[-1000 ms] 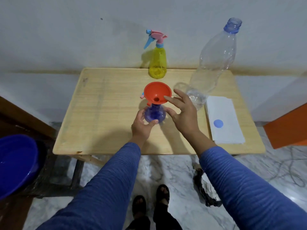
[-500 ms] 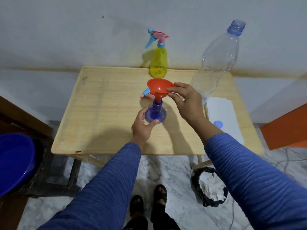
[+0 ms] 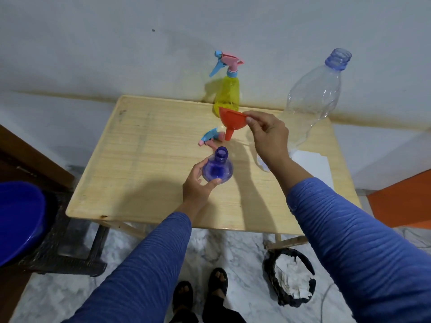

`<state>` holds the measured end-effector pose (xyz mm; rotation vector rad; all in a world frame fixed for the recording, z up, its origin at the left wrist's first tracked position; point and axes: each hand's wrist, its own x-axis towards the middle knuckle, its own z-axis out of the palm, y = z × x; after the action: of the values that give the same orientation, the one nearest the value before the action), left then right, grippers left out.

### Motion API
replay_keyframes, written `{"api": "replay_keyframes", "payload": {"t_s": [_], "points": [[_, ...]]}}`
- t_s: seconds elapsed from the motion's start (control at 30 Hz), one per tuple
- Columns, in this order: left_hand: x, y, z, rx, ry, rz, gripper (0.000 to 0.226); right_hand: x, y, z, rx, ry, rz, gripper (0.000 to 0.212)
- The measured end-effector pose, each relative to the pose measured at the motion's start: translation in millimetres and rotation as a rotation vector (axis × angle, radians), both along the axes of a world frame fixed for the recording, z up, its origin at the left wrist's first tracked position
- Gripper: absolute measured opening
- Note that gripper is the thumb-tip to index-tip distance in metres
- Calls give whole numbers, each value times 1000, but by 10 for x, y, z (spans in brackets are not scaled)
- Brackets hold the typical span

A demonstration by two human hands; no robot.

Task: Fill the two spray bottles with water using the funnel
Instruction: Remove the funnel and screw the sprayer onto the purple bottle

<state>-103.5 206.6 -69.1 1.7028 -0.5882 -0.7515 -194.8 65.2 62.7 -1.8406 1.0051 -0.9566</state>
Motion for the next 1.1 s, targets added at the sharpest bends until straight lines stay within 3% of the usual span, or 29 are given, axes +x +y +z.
{"api": "replay_keyframes", "payload": {"t_s": [0.23,0.6,0.87,1.0,1.1], "points": [[33,-34,13,103,10,5,55,341,-304,-330,172,-12,-174,21],[15,-48,-44,44,57,60,64,714,-573,-817,463,-77,-375,20],[6,-56,-49,57,51,45,65,755,-573,-883,487,-94,-402,21],[9,-51,-32,61,37,34,66,730,-552,-897,502,-10,-401,27],[-1,-56,-29,47,37,38,66,706,-524,-900,559,13,-354,46]]}}
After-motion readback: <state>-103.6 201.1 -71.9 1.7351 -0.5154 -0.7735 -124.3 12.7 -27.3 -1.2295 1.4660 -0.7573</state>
